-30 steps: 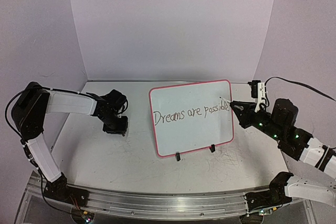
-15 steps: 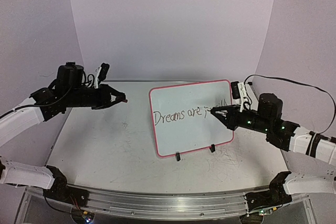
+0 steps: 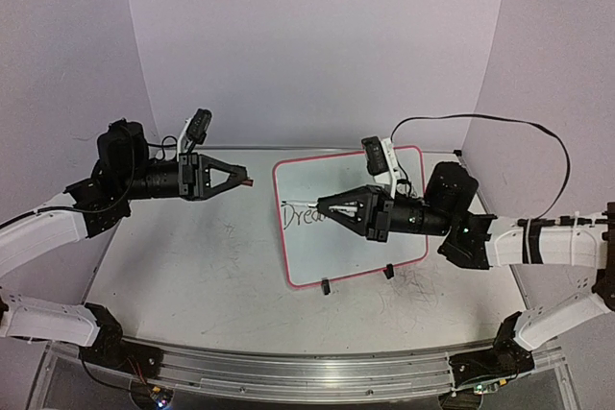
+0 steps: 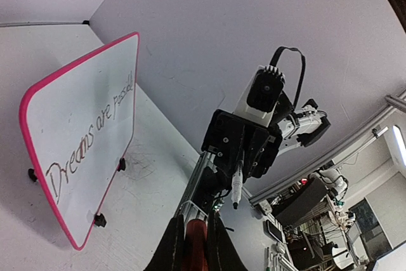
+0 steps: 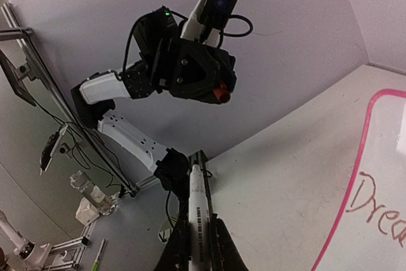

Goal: Write a sentence on the whiteboard
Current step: Insert the whiteboard marker without the cap into the pen cap.

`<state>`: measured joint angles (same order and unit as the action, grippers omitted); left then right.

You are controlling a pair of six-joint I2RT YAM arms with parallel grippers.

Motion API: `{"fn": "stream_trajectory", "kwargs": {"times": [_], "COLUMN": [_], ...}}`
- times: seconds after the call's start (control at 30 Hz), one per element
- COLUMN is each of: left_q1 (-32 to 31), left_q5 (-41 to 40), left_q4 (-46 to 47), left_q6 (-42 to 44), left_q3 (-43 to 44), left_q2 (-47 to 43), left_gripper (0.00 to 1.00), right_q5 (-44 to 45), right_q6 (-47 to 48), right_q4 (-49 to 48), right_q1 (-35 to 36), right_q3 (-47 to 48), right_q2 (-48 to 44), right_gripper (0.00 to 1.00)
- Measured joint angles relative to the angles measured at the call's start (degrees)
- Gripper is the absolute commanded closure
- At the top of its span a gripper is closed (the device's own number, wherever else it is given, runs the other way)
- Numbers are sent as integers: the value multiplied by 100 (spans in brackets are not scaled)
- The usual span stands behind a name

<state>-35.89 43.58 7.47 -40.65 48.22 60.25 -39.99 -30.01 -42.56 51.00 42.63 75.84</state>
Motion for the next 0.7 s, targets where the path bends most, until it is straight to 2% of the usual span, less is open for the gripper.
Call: {"fn": "stream_trajectory", "kwargs": {"times": [0.27, 0.7], "left_q1": [-160, -309], "left_q5": [292, 382], "left_q4": [486, 758], "left_q6": [-234, -357], "left_q3": [13, 18], "left_q2": [102, 197], "left_gripper": [100, 100], "right_q5": [-85, -54], "right_q6": [-306, -391], "right_q4": [-752, -907], "right_q1": [135, 145], "right_q3": [521, 752], "right_q2": [440, 753], "right_gripper": [100, 100]}}
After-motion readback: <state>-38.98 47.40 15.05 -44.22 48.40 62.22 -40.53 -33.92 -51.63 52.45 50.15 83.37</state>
